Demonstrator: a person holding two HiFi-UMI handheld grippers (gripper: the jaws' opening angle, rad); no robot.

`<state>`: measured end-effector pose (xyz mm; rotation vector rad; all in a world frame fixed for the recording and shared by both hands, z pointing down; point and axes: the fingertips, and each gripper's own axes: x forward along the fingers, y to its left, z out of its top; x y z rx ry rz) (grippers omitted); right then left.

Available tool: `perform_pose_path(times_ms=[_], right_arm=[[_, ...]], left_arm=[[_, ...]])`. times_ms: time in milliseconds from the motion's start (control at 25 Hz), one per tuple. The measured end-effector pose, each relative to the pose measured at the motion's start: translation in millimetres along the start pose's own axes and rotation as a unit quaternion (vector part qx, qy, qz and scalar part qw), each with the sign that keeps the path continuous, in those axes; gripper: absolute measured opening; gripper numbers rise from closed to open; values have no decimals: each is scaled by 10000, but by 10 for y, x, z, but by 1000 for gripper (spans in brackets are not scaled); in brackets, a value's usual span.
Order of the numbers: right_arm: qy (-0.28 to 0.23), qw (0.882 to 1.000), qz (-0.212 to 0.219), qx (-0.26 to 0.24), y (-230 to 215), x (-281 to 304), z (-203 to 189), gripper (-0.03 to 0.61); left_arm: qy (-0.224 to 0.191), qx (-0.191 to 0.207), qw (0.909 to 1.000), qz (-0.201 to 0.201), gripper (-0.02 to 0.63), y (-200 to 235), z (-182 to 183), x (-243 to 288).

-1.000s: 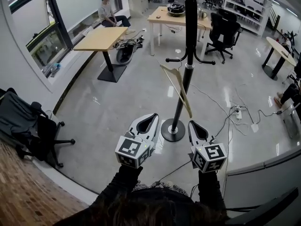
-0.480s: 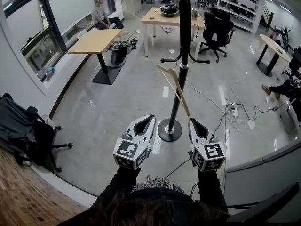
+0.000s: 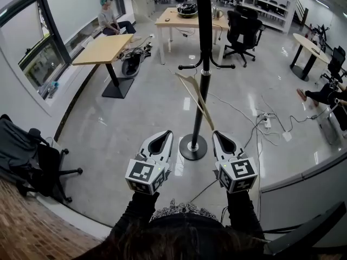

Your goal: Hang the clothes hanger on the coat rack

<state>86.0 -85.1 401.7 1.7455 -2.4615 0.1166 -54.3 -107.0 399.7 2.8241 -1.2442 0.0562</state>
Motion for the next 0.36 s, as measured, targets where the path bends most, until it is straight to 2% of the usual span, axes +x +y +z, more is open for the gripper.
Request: perform_pose_path(times_ms=[360], right_arm=[[11,10000,-3,-46,-77,36,-49,9]], left_arm=[[-33,24,10000,90,9,24,-29,18]])
